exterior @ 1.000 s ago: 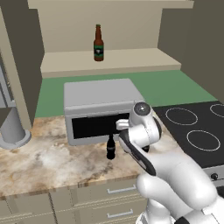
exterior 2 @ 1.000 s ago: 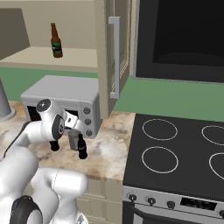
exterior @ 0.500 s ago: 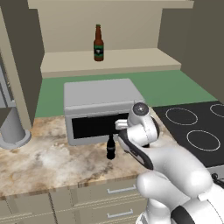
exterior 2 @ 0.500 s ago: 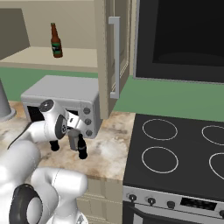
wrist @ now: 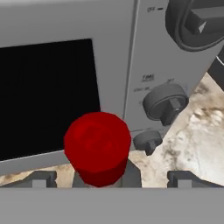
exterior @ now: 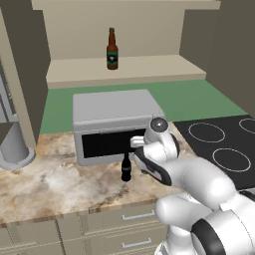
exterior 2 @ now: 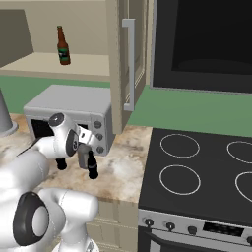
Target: Sort all alcoholic drinks to one cabinet, and non-alcoholic drinks to the other.
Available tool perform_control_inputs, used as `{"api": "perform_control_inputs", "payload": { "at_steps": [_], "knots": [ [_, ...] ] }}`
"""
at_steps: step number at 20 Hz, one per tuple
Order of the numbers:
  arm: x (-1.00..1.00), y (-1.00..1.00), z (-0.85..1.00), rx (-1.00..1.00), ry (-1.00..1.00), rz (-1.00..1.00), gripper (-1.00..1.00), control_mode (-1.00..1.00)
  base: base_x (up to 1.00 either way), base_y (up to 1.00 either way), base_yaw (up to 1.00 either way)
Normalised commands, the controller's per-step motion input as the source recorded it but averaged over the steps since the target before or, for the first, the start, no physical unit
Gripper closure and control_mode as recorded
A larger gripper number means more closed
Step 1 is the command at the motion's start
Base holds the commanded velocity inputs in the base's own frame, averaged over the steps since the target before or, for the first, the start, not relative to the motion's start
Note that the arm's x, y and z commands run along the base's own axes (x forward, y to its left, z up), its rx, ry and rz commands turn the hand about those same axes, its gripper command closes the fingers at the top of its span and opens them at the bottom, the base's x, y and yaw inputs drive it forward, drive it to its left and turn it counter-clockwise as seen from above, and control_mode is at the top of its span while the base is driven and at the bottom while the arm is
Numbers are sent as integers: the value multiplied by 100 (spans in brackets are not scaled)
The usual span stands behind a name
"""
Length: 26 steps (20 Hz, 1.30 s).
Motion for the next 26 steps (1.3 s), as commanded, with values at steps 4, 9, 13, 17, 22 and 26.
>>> {"api": "perform_control_inputs", "payload": {
  "at_steps": [4,9,13,17,22,26],
  "knots": [
    [14,2,-14,0,0,2,-100,-100,0,0,0],
    [8,12,-18,0,1,2,100,-100,0,0,0],
    [11,16,-12,1,1,2,100,-100,0,0,0],
    [1,1,-1,1,0,2,100,-100,0,0,0],
    [-1,0,7,0,0,0,100,-100,0,0,0],
    [-25,0,42,1,0,0,100,-100,0,0,0]
  ]
}}
